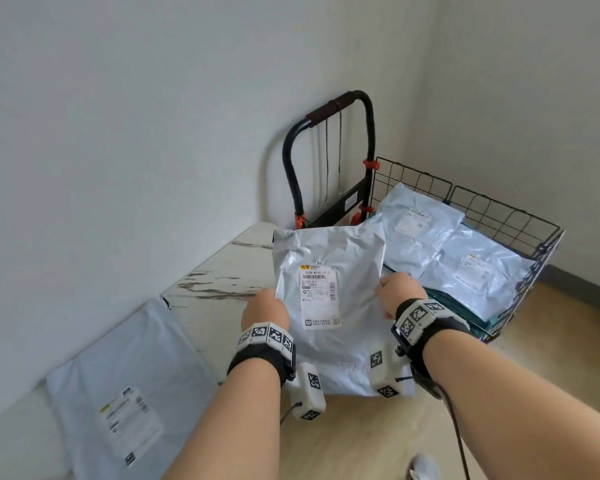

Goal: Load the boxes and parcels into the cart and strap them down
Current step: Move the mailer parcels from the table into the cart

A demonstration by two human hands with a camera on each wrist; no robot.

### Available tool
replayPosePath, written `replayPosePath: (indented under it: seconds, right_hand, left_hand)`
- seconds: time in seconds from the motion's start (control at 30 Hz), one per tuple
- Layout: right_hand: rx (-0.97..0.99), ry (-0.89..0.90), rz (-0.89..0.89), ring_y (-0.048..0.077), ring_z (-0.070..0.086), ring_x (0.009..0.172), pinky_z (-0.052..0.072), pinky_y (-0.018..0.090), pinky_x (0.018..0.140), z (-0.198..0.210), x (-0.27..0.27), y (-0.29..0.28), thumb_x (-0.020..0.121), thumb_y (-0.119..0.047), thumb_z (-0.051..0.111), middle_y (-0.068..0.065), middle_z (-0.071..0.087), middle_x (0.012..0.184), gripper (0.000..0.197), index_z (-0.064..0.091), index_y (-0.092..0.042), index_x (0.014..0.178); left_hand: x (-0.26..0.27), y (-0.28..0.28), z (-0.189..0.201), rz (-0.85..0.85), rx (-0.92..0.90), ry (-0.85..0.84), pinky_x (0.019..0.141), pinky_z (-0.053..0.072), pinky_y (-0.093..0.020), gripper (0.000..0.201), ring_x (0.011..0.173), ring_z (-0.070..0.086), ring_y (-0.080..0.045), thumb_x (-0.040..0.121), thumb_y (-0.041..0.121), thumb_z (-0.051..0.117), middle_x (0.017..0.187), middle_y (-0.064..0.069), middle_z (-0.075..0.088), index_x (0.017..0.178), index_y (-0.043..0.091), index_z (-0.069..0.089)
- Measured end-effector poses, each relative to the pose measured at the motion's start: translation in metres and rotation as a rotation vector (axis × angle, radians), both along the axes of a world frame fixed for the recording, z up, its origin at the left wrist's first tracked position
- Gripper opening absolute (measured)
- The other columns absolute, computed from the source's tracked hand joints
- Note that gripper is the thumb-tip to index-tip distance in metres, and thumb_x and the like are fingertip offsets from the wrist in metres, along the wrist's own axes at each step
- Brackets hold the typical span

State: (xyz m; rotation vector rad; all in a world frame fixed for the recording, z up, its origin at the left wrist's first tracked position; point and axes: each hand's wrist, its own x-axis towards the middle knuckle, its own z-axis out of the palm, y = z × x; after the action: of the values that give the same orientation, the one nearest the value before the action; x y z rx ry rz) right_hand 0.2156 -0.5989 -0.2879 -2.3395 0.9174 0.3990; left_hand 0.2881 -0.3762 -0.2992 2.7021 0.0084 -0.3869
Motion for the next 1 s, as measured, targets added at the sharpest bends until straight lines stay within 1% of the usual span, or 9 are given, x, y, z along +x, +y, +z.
replayPosePath:
  seconds: [0.13, 0.27, 0.37, 0.53, 0.7, 0.8, 0.87, 0.93, 1.0]
  right_hand:
    - [0.040, 0.005, -0.104, 0.030, 0.067, 0.092, 0.055, 0.034, 0.082, -0.005, -0.020, -0.086, 0.088, -0.006, 0.043, 0.011, 0.068, 0.096, 0.022, 0.064, -0.012, 0.085]
    - [0.031, 0.061, -0.123, 0.028, 0.064, 0.091, 0.051, 0.030, 0.078, -0.008, -0.036, -0.156, 0.091, -0.007, 0.042, 0.014, 0.068, 0.104, 0.025, 0.066, -0.008, 0.099]
    - [0.046, 0.046, -0.185, 0.026, 0.061, 0.082, 0.048, 0.028, 0.073, -0.011, -0.045, -0.200, 0.089, -0.009, 0.045, 0.014, 0.069, 0.101, 0.020, 0.065, -0.009, 0.093]
    - [0.112, -0.002, -0.294, 0.031, 0.068, 0.087, 0.057, 0.038, 0.083, -0.021, -0.056, -0.255, 0.088, -0.008, 0.044, 0.016, 0.070, 0.092, 0.026, 0.068, -0.004, 0.093]
    - [0.116, 0.056, -0.354, 0.027, 0.060, 0.082, 0.048, 0.028, 0.070, -0.031, -0.051, -0.295, 0.081, 0.000, 0.052, 0.013, 0.065, 0.091, 0.018, 0.064, -0.004, 0.092]
    - [0.143, 0.061, -0.398, 0.030, 0.067, 0.089, 0.057, 0.035, 0.080, -0.045, -0.037, -0.317, 0.077, 0.000, 0.054, 0.014, 0.069, 0.094, 0.021, 0.066, -0.003, 0.095]
    - [0.149, 0.070, -0.434, 0.031, 0.068, 0.088, 0.058, 0.040, 0.081, -0.053, -0.027, -0.332, 0.076, 0.000, 0.054, 0.016, 0.070, 0.093, 0.022, 0.066, -0.002, 0.094]
    - [0.141, 0.112, -0.489, 0.027, 0.064, 0.077, 0.057, 0.031, 0.069, -0.053, -0.018, -0.343, 0.075, 0.002, 0.055, 0.010, 0.066, 0.080, 0.011, 0.062, -0.004, 0.080]
    - [0.137, 0.158, -0.530, 0.022, 0.052, 0.064, 0.042, 0.021, 0.050, -0.052, -0.009, -0.350, 0.074, 0.004, 0.058, 0.004, 0.052, 0.067, 0.019, 0.049, -0.010, 0.066]
  left_hand:
    - [-0.012, -0.086, -0.009, -0.059, 0.022, 0.033, 0.069, 0.037, -0.031, 0.022, 0.086, 0.056, -0.030, 0.097, 0.019, 0.040, 0.100, -0.010, 0.064, 0.096, 0.006, 0.058]
    - [-0.020, -0.161, -0.016, -0.096, 0.004, 0.041, 0.068, 0.038, -0.031, 0.019, 0.084, 0.055, -0.030, 0.096, 0.017, 0.041, 0.100, -0.014, 0.064, 0.092, 0.006, 0.056]
    - [-0.026, -0.208, -0.019, -0.093, -0.036, 0.038, 0.070, 0.042, -0.032, 0.017, 0.087, 0.058, -0.030, 0.095, 0.012, 0.041, 0.101, -0.013, 0.064, 0.097, 0.006, 0.056]
    - [-0.031, -0.277, -0.014, -0.088, -0.092, 0.055, 0.071, 0.041, -0.033, 0.014, 0.096, 0.060, -0.033, 0.094, 0.008, 0.043, 0.106, -0.013, 0.063, 0.108, 0.006, 0.048]
    - [-0.003, -0.334, -0.015, -0.186, -0.060, 0.045, 0.081, 0.046, -0.039, 0.026, 0.102, 0.060, -0.035, 0.092, 0.004, 0.044, 0.110, -0.017, 0.062, 0.119, 0.004, 0.044]
    - [0.025, -0.367, -0.023, -0.285, -0.052, 0.056, 0.085, 0.048, -0.038, 0.028, 0.105, 0.060, -0.033, 0.091, 0.003, 0.044, 0.114, -0.015, 0.062, 0.119, 0.005, 0.047]
    - [0.044, -0.390, -0.028, -0.351, -0.054, 0.071, 0.086, 0.048, -0.037, 0.028, 0.106, 0.060, -0.032, 0.091, 0.002, 0.044, 0.115, -0.013, 0.062, 0.118, 0.006, 0.049]
    - [0.062, -0.411, -0.034, -0.417, -0.052, 0.087, 0.084, 0.048, -0.036, 0.026, 0.103, 0.060, -0.031, 0.091, 0.002, 0.044, 0.113, -0.011, 0.062, 0.116, 0.008, 0.051]
    - [0.078, -0.430, -0.042, -0.469, -0.048, 0.110, 0.082, 0.047, -0.034, 0.025, 0.101, 0.060, -0.029, 0.091, 0.004, 0.044, 0.112, -0.009, 0.062, 0.114, 0.011, 0.052]
